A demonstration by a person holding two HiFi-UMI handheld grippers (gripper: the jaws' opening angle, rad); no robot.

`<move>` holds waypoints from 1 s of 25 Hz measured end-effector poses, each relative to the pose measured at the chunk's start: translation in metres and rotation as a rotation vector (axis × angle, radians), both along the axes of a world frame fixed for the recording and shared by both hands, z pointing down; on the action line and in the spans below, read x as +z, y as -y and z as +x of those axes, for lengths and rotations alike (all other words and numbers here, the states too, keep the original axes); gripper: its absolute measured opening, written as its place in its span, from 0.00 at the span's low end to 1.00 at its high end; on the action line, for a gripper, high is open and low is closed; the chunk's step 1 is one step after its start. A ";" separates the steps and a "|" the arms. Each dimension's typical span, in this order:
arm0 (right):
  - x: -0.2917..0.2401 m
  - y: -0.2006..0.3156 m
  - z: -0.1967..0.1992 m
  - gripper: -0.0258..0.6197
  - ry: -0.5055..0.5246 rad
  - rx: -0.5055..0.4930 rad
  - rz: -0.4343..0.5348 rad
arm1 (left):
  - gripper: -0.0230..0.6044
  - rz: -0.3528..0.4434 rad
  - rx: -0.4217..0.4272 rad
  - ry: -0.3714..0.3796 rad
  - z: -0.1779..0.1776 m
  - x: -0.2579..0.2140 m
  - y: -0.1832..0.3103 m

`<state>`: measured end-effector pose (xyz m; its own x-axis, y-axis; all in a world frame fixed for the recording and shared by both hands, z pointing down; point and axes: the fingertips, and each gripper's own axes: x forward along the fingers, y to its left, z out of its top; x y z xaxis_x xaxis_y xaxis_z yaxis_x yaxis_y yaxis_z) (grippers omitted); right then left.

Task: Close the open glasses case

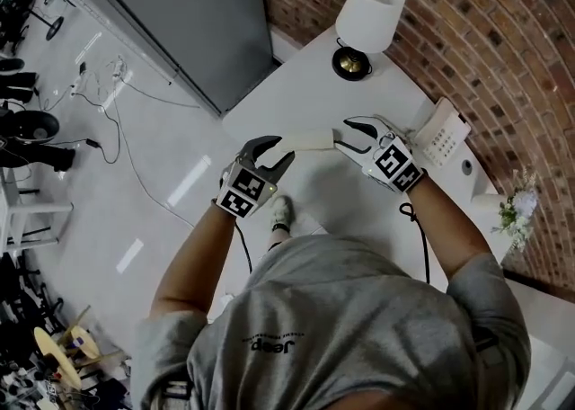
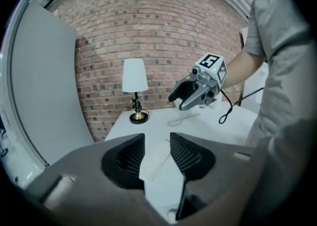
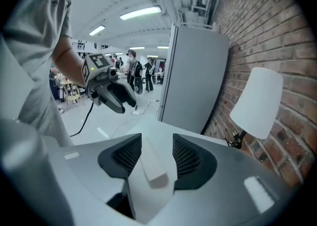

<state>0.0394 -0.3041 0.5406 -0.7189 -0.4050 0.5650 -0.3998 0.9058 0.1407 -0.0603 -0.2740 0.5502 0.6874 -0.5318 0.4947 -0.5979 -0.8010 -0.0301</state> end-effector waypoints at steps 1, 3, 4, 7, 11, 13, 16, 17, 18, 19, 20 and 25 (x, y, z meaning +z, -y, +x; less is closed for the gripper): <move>-0.015 -0.001 0.002 0.35 0.042 0.016 0.006 | 0.27 0.008 -0.020 -0.041 -0.001 -0.015 -0.003; -0.045 -0.007 0.005 0.31 0.122 0.042 0.019 | 0.24 0.016 -0.063 -0.134 -0.005 -0.044 -0.011; -0.062 -0.011 0.007 0.30 0.161 0.054 0.027 | 0.22 0.021 -0.085 -0.175 -0.008 -0.058 -0.015; -0.108 -0.020 0.014 0.24 0.277 0.099 0.047 | 0.18 0.037 -0.159 -0.270 -0.019 -0.095 -0.025; -0.158 -0.029 0.028 0.16 0.425 0.172 0.054 | 0.09 0.066 -0.238 -0.407 -0.032 -0.142 -0.037; -0.174 -0.033 0.036 0.13 0.475 0.206 0.052 | 0.05 0.080 -0.275 -0.462 -0.039 -0.162 -0.044; -0.187 -0.040 0.046 0.05 0.518 0.249 0.052 | 0.03 0.090 -0.312 -0.515 -0.046 -0.181 -0.055; -0.188 -0.041 0.049 0.05 0.522 0.263 0.054 | 0.03 0.095 -0.320 -0.527 -0.048 -0.186 -0.058; -0.189 -0.041 0.051 0.05 0.521 0.278 0.054 | 0.03 0.101 -0.328 -0.536 -0.050 -0.190 -0.061; -0.189 -0.041 0.053 0.05 0.518 0.292 0.052 | 0.03 0.105 -0.337 -0.544 -0.053 -0.194 -0.064; -0.189 -0.041 0.054 0.05 0.515 0.302 0.049 | 0.03 0.107 -0.347 -0.550 -0.055 -0.197 -0.066; -0.186 -0.042 0.052 0.05 0.510 0.314 0.027 | 0.03 0.104 -0.380 -0.563 -0.064 -0.207 -0.072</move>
<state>0.0910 -0.2625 0.3550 -0.7404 -0.6510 0.1671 -0.6706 0.7324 -0.1181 -0.1244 -0.2018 0.3429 0.5816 -0.8119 0.0502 -0.7836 -0.5426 0.3026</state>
